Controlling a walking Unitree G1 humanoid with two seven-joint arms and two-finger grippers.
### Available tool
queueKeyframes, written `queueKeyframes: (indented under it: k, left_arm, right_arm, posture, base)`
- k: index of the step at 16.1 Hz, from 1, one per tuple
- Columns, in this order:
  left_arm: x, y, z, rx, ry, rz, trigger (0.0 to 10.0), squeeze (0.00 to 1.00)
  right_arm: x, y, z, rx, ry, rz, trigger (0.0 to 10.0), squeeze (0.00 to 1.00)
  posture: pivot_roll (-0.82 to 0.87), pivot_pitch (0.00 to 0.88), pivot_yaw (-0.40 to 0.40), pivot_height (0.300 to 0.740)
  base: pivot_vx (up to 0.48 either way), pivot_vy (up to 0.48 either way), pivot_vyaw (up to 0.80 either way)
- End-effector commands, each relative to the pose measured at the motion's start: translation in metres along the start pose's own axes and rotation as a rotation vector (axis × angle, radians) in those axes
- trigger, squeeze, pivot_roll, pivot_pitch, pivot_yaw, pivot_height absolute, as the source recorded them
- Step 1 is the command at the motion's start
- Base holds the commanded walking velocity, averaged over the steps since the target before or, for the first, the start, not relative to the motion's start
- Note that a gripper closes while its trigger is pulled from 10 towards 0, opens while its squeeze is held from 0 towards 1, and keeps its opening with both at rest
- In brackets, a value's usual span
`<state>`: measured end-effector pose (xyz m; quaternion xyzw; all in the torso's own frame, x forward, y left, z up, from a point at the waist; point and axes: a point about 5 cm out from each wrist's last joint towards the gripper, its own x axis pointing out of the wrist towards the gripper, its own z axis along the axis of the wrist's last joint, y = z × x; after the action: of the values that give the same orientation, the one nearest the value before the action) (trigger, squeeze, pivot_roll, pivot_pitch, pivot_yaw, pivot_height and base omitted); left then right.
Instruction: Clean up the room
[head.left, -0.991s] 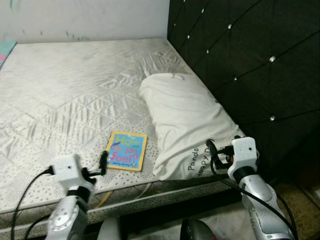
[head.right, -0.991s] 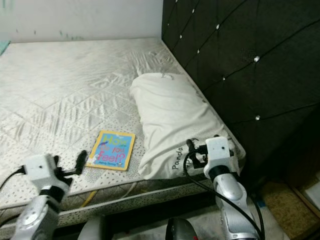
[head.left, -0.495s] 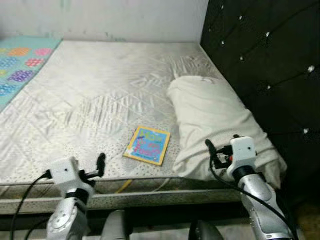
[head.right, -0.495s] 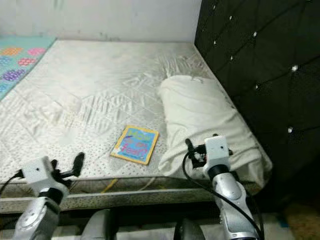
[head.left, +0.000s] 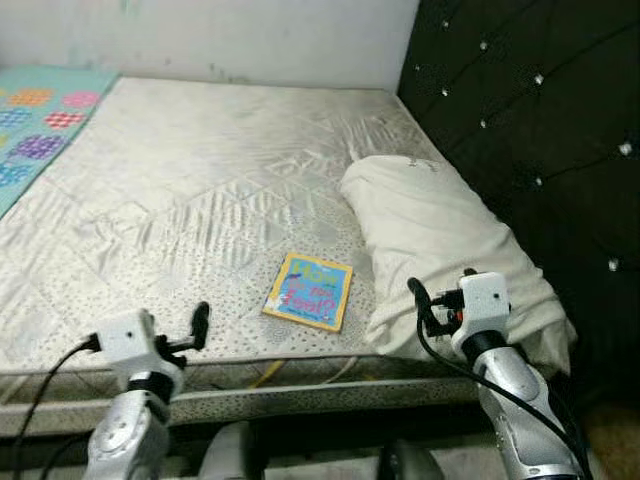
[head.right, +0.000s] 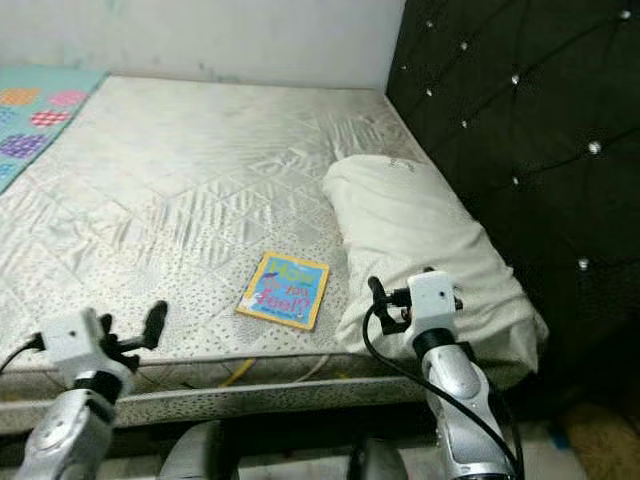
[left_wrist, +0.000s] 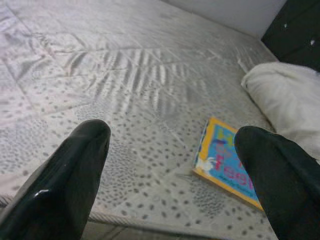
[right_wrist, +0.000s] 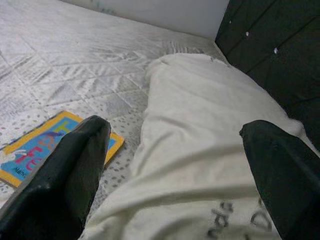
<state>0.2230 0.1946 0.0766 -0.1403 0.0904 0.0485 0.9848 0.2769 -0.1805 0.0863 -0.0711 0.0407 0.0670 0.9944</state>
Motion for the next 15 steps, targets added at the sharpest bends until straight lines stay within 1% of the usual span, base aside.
queueKeyframes:
  k: [1,5,7,10,13,15]
  left_arm:
    - [0.0012,-0.0064,-0.0027,-0.012,0.014,-0.018,10.0,0.00]
    - [0.0018,-0.0053,-0.0030,-0.004,0.015,-0.016,10.0,0.00]
    - [0.0022,-0.0057,0.0006,0.010,-0.014,-0.031,10.0,0.00]
    - [0.0026,-0.0070,0.0005,0.002,-0.013,-0.038,10.0,0.00]
    - [0.0028,-0.0077,0.0010,-0.005,-0.024,-0.051,10.0,0.00]
    - [0.0027,-0.0080,0.0009,-0.008,-0.025,-0.055,10.0,0.00]
  right_arm:
    - [-0.0016,-0.0061,-0.0001,-0.003,0.002,-0.014,10.0,0.00]
    - [-0.0015,-0.0060,-0.0008,0.002,0.007,-0.021,10.0,0.00]
    - [0.0000,-0.0046,0.0005,0.008,0.000,-0.020,10.0,0.00]
    - [-0.0001,-0.0031,0.0030,-0.019,-0.014,0.003,10.0,0.00]
    - [0.0015,-0.0032,0.0043,-0.022,-0.016,0.001,10.0,0.00]
    - [0.0011,-0.0029,0.0041,-0.029,-0.016,0.004,10.0,0.00]
  posture:
    - [-0.07,0.000,-0.050,0.628]
    - [-0.07,0.000,-0.045,0.628]
    - [-0.07,0.000,-0.041,0.628]
    - [-0.08,0.000,-0.046,0.628]
    - [-0.08,0.000,-0.046,0.628]
    - [-0.08,0.000,-0.046,0.628]
  base:
    - [0.000,0.480,0.00]
    - [0.000,0.456,0.00]
    - [0.000,0.000,0.00]
    - [0.000,0.000,0.00]
    - [0.000,0.000,0.00]
    - [0.287,0.000,0.00]
